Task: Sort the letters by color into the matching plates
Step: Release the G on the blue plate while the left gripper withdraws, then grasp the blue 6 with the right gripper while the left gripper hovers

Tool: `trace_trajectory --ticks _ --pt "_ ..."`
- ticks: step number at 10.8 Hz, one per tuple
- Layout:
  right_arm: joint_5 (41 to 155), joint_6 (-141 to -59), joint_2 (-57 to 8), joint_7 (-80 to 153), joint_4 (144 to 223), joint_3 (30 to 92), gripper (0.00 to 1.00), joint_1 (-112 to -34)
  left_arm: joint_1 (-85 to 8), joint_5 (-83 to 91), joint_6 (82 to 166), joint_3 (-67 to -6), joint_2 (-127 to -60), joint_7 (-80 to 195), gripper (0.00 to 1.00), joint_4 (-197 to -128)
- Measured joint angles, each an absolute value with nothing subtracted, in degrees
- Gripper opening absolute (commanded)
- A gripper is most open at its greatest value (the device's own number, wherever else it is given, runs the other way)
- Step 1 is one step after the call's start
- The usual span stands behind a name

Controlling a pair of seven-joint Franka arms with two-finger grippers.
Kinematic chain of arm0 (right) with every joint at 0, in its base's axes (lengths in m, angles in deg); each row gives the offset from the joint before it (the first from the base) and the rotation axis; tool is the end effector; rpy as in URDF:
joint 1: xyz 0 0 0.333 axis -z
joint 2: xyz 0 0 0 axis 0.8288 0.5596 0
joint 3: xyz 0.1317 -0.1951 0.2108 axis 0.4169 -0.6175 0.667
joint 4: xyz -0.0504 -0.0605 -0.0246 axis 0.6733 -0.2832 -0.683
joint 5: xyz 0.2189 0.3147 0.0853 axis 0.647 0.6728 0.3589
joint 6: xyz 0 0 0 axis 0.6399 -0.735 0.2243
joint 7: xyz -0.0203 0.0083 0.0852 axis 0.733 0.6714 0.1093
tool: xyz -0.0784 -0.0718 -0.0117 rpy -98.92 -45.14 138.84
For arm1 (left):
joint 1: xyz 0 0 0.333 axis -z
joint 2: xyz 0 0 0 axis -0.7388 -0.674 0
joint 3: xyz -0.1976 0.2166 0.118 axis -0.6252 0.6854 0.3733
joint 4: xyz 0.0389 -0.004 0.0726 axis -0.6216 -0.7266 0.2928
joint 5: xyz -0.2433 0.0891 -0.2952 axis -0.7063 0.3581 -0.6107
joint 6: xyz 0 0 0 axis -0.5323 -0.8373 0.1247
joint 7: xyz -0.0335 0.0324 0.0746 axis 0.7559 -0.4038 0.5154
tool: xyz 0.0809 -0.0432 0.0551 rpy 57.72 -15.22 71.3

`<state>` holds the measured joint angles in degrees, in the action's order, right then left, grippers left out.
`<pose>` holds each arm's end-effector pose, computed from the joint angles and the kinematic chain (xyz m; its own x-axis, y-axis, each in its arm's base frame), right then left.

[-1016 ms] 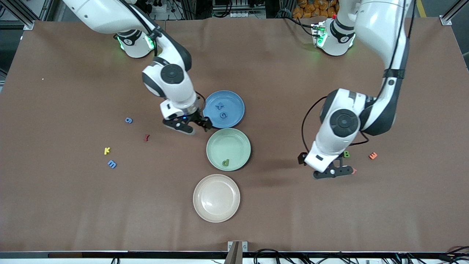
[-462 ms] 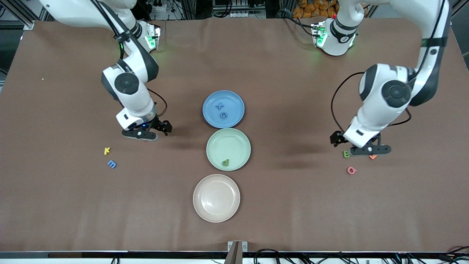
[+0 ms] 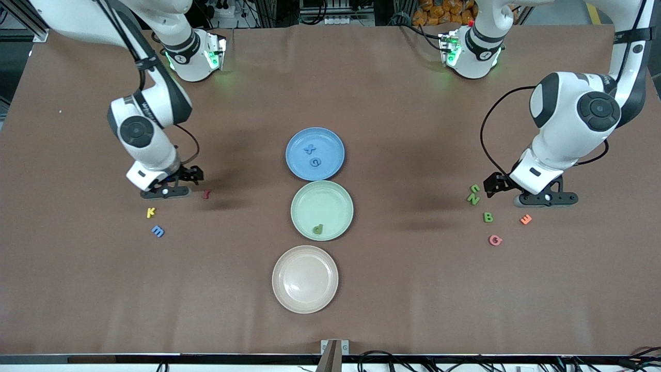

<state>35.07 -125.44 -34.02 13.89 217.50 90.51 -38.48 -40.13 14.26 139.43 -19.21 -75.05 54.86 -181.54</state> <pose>0.5092 0.0625 0.2370 0.9863 0.1572 -0.0491 0.1635 -0.9705 0.1773 0.5741 -0.0831 0.3831 0.9925 -0.0069 0.1218 -0.0066 -1.0000 -0.0023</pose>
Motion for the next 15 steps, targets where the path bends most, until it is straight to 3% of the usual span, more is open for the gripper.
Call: trace_trajectory --ticks 2,5,11,13,15 --pt "35.07 -126.15 -34.21 19.57 219.59 87.19 1.0 -37.66 -40.14 14.18 138.42 -19.28 -73.77 54.86 1.0 -181.6" --pt "37.25 -130.79 -34.27 19.94 224.98 86.98 1.0 -37.87 -40.17 14.17 136.06 -19.29 -71.07 54.87 1.0 -183.15" --pt "37.53 -136.57 -34.36 23.75 229.84 86.2 0.85 -36.92 -43.41 14.16 136.02 -19.26 -67.07 60.07 1.0 -187.44" --pt "37.54 -137.55 -34.36 25.45 230.5 85.37 0.8 -36.36 -43.55 14.16 136.0 -19.25 -66.92 60.09 1.0 -185.92" --pt "37.55 -137.86 -34.35 25.66 231.06 85.36 0.75 -36.26 -44.3 14.16 130.94 -19.22 -66.86 60.09 1.0 -181.09"
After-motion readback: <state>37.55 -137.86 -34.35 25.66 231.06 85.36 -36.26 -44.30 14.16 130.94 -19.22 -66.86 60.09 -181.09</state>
